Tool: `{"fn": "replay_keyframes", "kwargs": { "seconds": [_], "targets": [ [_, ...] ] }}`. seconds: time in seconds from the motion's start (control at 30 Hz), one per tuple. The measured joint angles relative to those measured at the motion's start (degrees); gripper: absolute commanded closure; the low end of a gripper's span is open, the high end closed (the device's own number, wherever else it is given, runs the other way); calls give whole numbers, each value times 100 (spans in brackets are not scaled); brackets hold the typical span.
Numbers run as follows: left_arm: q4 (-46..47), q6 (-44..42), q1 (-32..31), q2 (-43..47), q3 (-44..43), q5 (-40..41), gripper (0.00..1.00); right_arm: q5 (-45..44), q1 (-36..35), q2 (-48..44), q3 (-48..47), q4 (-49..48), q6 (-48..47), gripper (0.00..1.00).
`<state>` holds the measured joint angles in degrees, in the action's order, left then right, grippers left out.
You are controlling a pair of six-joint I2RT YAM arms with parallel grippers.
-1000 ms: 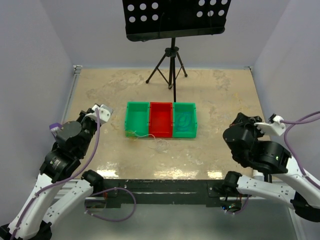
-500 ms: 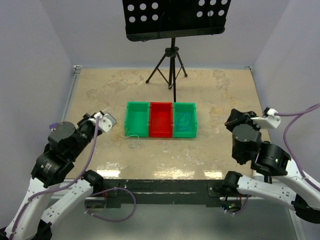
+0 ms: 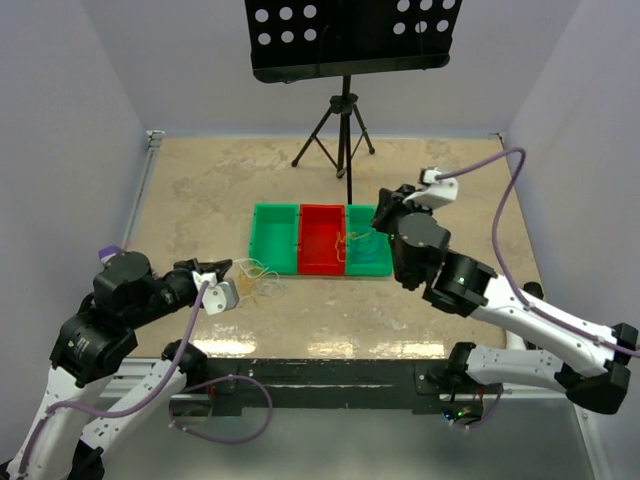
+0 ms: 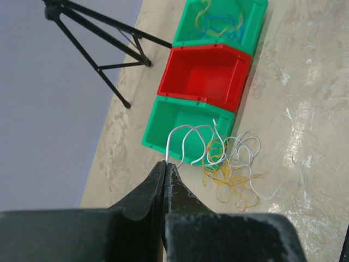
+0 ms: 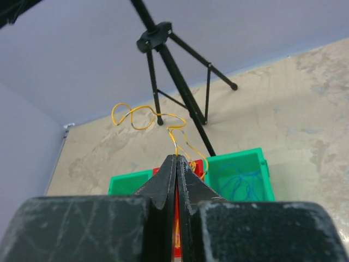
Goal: Untangle the cables
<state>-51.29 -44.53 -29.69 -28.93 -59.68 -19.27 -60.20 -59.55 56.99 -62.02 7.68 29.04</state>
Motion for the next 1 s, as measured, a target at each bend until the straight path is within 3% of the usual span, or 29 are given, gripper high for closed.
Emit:
{"fn": "replay_keyframes", "kwargs": {
  "seconds": [0.57,1.0],
  "targets": [
    [-68,-179,0,2,-356,-435,100,837,144,2546,-431,-1241,-625,100],
    [-11,-168,0,-2,-772,-597,100,1338,413,3101,-291,-1416,-439,100]
  ]
}}
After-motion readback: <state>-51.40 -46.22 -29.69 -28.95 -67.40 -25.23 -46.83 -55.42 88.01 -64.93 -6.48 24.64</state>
